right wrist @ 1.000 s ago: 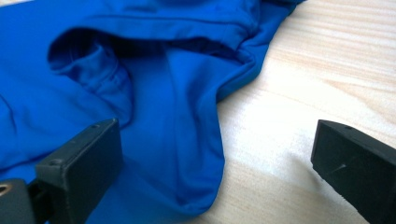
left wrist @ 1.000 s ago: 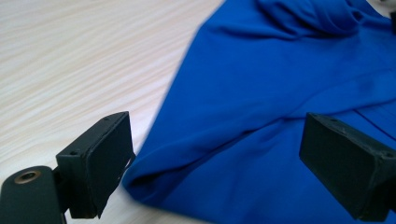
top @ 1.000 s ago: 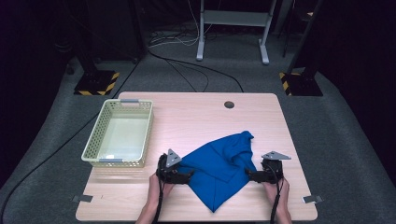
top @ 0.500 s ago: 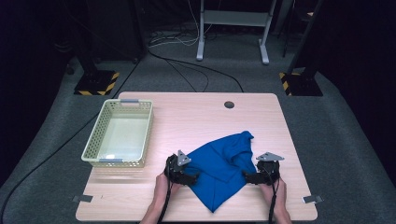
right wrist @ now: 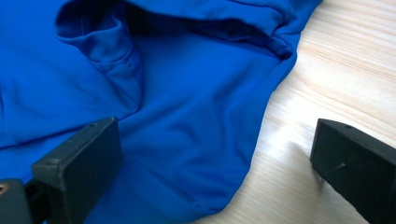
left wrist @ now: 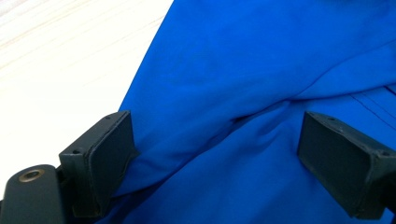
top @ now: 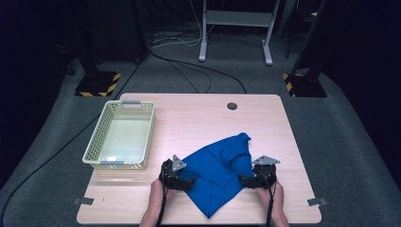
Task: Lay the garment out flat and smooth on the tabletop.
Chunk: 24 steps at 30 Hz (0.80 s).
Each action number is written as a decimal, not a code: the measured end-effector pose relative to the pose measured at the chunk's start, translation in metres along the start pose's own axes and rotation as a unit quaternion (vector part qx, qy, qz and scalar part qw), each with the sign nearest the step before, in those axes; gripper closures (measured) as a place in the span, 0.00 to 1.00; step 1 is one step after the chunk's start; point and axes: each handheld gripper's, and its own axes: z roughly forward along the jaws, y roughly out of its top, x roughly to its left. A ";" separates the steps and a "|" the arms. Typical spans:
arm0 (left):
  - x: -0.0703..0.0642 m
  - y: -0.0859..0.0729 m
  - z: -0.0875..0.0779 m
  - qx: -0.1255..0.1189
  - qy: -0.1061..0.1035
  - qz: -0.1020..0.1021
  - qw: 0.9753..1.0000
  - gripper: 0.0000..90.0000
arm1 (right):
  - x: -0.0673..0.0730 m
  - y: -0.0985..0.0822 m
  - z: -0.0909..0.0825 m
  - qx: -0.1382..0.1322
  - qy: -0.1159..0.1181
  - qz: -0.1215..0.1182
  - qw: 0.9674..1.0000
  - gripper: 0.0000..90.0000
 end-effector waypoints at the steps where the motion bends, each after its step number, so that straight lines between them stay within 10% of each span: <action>1: 0.001 -0.002 -0.002 0.000 0.000 0.000 1.000 0.12 | 0.002 0.000 0.001 0.000 0.001 -0.003 1.000 0.02; 18: -0.003 -0.015 -0.017 -0.010 0.049 0.007 0.999 0.11 | 0.019 0.004 0.005 0.001 0.018 -0.015 1.000 0.02; 24: -0.004 -0.010 -0.023 -0.012 0.017 -0.004 1.000 0.11 | 0.018 0.005 0.005 0.001 0.020 -0.015 1.000 0.02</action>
